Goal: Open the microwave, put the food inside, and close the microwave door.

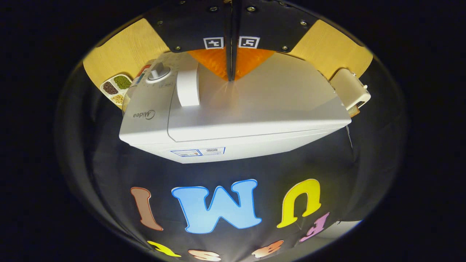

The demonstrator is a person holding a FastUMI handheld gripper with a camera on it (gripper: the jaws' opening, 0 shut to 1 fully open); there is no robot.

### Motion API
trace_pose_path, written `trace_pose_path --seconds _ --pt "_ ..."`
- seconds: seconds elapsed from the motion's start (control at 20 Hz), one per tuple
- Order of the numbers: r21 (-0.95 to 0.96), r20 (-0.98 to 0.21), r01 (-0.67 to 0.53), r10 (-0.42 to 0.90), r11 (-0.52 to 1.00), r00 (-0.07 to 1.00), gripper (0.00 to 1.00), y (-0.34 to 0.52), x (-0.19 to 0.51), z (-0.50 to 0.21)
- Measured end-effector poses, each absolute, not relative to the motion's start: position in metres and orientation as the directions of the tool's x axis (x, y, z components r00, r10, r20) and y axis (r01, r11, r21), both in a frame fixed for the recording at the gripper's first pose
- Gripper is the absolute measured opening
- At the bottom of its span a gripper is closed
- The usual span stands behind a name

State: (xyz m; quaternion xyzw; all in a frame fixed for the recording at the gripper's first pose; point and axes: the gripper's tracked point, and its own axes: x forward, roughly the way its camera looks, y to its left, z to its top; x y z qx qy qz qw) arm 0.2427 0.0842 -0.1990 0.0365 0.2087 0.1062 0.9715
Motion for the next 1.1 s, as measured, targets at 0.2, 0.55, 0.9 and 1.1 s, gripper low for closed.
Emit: trace_pose_path --seconds 0.2,0.55,0.9,1.1 --pt "0.093 -0.356 -0.172 0.194 0.981 0.914 0.02 0.076 0.217 -0.176" --pt "0.058 -0.278 -0.141 0.152 0.988 0.948 0.03 0.065 0.155 -0.13" --pt "-0.022 -0.19 -0.134 0.128 0.991 0.973 0.03 0.067 0.086 -0.09" --pt "-0.037 -0.148 -0.135 0.128 0.99 0.981 0.07 0.074 0.046 -0.075"
